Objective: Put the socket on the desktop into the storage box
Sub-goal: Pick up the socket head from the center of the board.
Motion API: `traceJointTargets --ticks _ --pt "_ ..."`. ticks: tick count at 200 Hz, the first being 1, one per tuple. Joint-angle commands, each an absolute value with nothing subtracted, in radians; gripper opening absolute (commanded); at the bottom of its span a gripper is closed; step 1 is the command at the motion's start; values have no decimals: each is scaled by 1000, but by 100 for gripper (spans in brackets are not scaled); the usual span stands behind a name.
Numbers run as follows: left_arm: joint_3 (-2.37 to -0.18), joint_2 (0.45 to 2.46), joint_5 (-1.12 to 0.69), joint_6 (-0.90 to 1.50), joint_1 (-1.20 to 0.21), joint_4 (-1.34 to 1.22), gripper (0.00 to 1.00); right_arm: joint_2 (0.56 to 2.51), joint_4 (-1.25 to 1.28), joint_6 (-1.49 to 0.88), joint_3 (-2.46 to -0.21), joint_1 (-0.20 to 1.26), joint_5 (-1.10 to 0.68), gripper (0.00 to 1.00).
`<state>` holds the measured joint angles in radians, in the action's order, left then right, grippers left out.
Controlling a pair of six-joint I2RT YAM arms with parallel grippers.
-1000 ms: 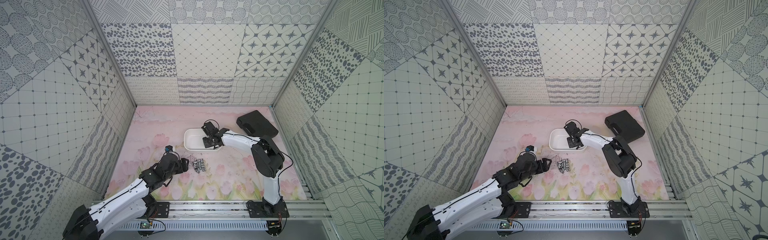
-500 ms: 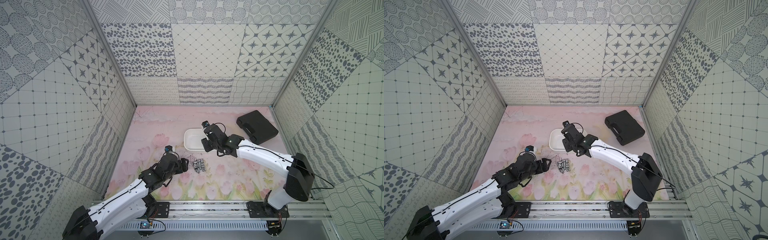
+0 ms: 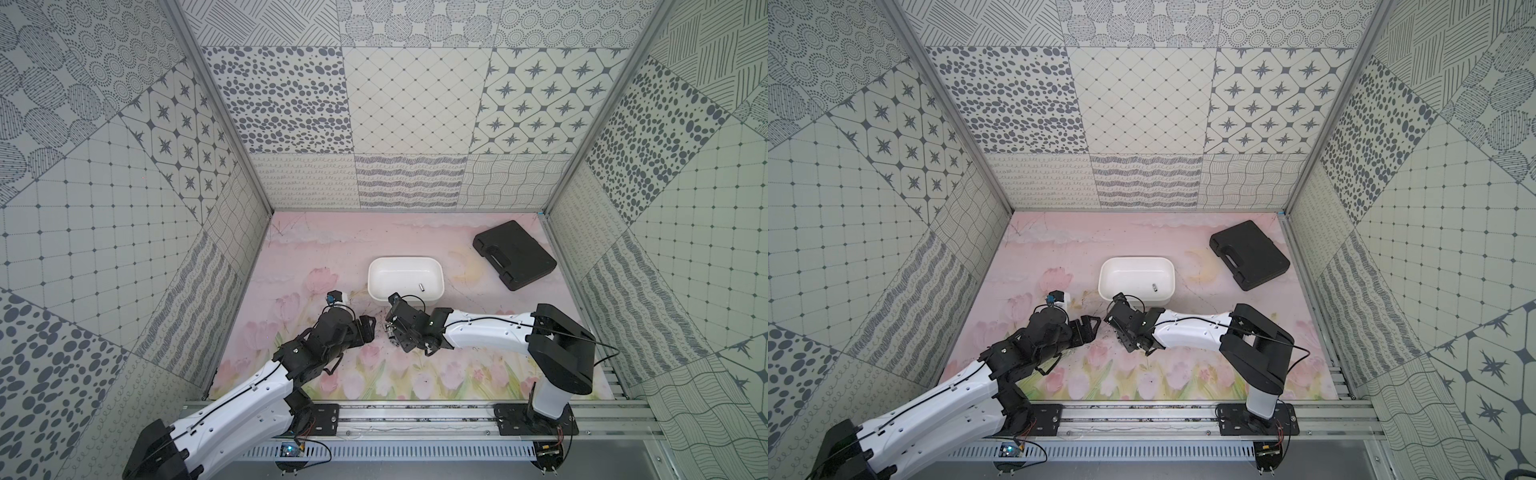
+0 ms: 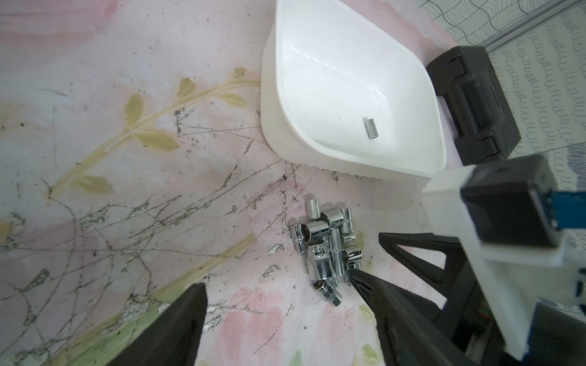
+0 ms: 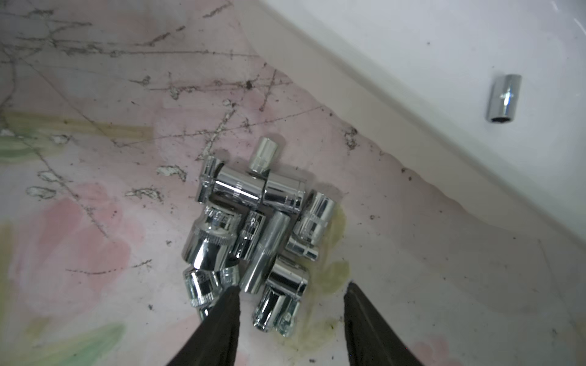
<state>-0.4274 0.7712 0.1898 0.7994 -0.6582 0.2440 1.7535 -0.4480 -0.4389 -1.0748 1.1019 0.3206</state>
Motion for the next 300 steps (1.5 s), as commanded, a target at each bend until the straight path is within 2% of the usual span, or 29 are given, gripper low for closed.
traceJointTargets --ticks 1,33,113,227,300 --pt "-414 728 238 797 -659 257 86 1742 -400 -524 -1072 1098 360 56" --pt "-414 729 239 799 -659 256 86 1773 -398 -563 -1085 1096 355 55" --pt "-421 767 232 801 -660 255 86 1822 -406 -568 -1100 1094 322 38" --pt "-420 798 224 805 -660 235 86 1838 -431 -576 -1092 1075 307 36" --pt "-419 817 226 868 -659 254 86 1844 -431 -577 -1097 1068 285 30"
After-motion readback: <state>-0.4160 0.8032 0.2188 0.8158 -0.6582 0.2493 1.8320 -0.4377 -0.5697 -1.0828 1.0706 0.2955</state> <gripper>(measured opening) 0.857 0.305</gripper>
